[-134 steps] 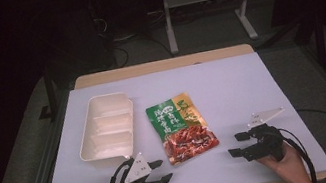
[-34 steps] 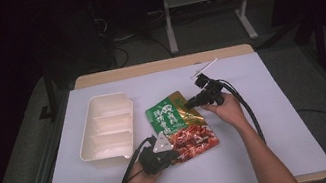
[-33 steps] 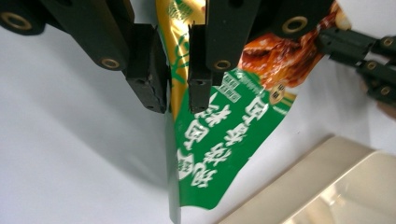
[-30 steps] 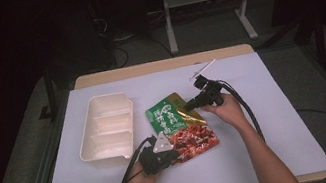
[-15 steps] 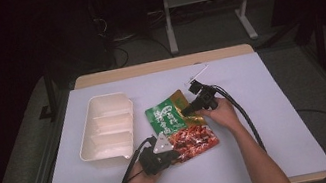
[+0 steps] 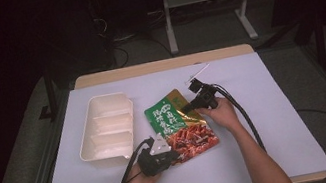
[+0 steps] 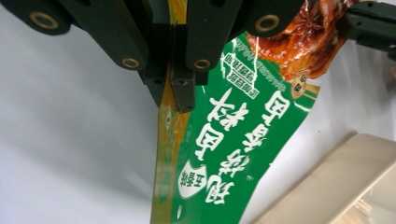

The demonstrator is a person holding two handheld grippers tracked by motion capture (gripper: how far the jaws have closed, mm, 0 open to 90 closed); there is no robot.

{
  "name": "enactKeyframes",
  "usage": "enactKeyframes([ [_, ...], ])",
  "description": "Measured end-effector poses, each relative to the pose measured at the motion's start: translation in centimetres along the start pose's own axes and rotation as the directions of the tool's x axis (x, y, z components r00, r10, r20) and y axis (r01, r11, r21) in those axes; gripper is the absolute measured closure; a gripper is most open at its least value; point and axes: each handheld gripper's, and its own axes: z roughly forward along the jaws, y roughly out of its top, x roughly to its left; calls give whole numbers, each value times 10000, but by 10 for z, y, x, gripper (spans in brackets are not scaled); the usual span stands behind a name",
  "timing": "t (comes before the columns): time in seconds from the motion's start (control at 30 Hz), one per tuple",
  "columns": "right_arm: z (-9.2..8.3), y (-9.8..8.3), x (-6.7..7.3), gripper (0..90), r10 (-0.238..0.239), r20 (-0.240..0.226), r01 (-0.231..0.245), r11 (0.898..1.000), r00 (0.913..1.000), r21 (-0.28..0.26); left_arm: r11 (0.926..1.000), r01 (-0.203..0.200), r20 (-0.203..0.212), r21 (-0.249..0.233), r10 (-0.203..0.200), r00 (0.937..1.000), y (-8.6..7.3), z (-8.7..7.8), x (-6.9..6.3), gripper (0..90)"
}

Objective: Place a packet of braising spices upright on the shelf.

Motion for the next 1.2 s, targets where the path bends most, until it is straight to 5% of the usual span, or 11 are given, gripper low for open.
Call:
enactKeyframes([
  [0.37,-31,1,16,898,-297,-272,272,9957,9992,-880,9986,-123,363,-515,142,9992,0,-15,-8,822],
  [0.73,-72,0,38,899,-645,-154,602,9784,9978,-1978,9940,96,674,-1093,-22,9977,-13,-29,-11,732],
  [1.2,-95,1,61,900,-1052,151,1056,9630,9943,-2481,9898,110,706,-1423,-9,9975,-22,-41,-18,641],
])
